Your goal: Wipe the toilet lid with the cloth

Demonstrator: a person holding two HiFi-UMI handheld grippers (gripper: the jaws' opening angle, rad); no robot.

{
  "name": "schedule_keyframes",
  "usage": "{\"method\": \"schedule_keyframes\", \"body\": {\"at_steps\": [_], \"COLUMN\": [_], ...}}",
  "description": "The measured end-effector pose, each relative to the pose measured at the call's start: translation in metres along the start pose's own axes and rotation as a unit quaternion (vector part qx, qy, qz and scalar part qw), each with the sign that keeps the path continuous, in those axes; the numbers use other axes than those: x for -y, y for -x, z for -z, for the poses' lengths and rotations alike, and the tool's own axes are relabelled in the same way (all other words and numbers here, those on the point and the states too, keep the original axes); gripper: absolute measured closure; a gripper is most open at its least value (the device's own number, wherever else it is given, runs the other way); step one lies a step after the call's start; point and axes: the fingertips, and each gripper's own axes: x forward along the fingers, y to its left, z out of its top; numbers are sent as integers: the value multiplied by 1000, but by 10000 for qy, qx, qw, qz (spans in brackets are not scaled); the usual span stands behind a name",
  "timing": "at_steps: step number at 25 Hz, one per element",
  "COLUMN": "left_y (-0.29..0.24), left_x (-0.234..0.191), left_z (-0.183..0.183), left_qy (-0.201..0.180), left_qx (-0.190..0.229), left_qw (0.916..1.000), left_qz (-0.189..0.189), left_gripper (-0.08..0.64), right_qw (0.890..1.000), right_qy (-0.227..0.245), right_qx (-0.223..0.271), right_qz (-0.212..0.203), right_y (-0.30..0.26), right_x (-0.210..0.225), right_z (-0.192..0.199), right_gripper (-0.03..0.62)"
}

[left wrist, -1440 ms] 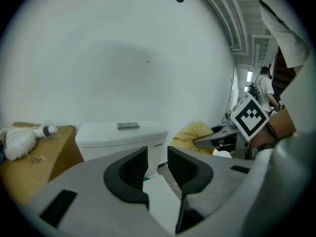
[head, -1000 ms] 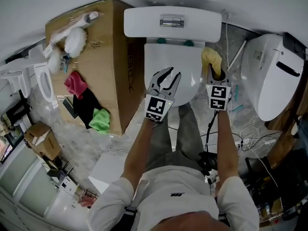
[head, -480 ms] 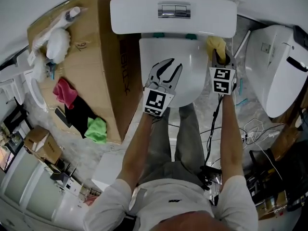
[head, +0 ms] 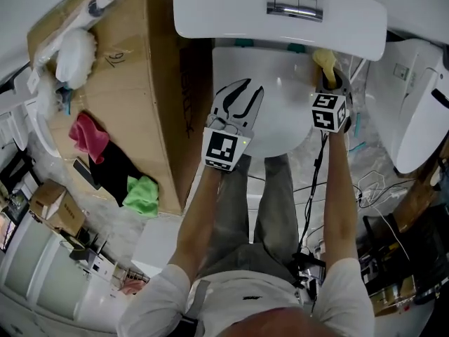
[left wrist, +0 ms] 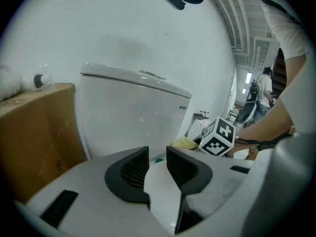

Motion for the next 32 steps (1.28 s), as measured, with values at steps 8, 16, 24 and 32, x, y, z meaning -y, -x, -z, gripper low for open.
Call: {"method": "schedule_keyframes", "body": {"at_steps": [8,16,24,32], "left_y": [33,54,75,96], "left_x": [-27,-47,-55,-61], "left_z": [17,35,42,45], "left_qy": [286,429,523,699], "left_qx": [51,-18,-42,138], "left_qw": [9995,9988,9981,9962], "left_qz": [-112,-246,-325,-507], "left_gripper": [434,434,435,435], "right_qw": [9997,9991,9980,9944], "right_qy": [20,116,152,350], "right_qx": [-239,-207,-95,108], "right_qz": [-92,-344,-598,-989], "right_y": [-13,-20,-21,-20], "right_x": [-37,-85,-123,-168], "right_z": [2,-23,-48,-76], "right_gripper": [486,486,488,488]}}
